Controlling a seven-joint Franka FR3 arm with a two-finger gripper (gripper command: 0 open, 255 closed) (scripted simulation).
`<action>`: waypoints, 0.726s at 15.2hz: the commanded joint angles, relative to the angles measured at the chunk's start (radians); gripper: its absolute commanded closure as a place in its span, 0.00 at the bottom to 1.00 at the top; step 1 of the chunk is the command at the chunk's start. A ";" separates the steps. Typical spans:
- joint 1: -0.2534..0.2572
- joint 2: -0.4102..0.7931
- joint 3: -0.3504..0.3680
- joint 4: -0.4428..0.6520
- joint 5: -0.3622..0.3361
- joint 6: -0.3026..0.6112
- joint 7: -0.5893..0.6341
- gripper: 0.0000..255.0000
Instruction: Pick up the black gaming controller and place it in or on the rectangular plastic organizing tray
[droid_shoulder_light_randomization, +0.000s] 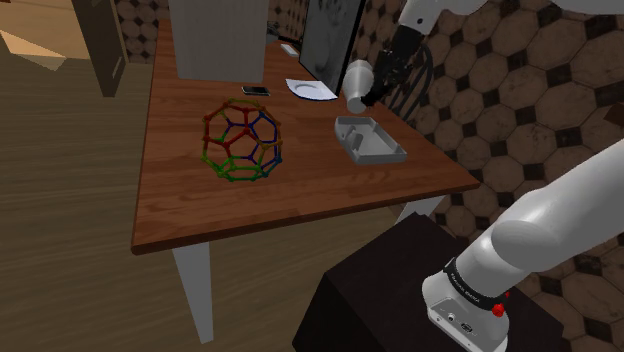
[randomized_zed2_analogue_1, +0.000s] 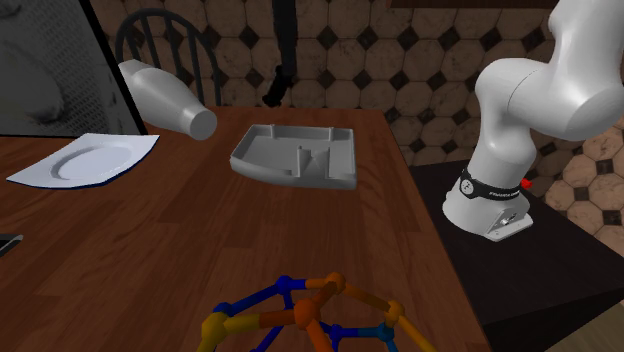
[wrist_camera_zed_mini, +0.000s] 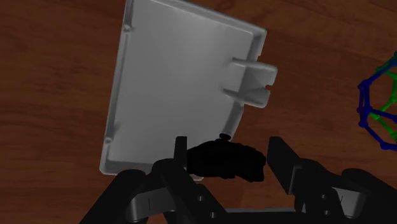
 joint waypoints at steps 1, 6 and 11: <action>-0.004 -0.082 0.002 -0.084 -0.011 0.004 0.002 1.00; -0.007 -0.118 0.003 -0.170 -0.014 0.054 -0.007 1.00; -0.007 -0.110 0.002 -0.231 -0.010 0.120 -0.020 1.00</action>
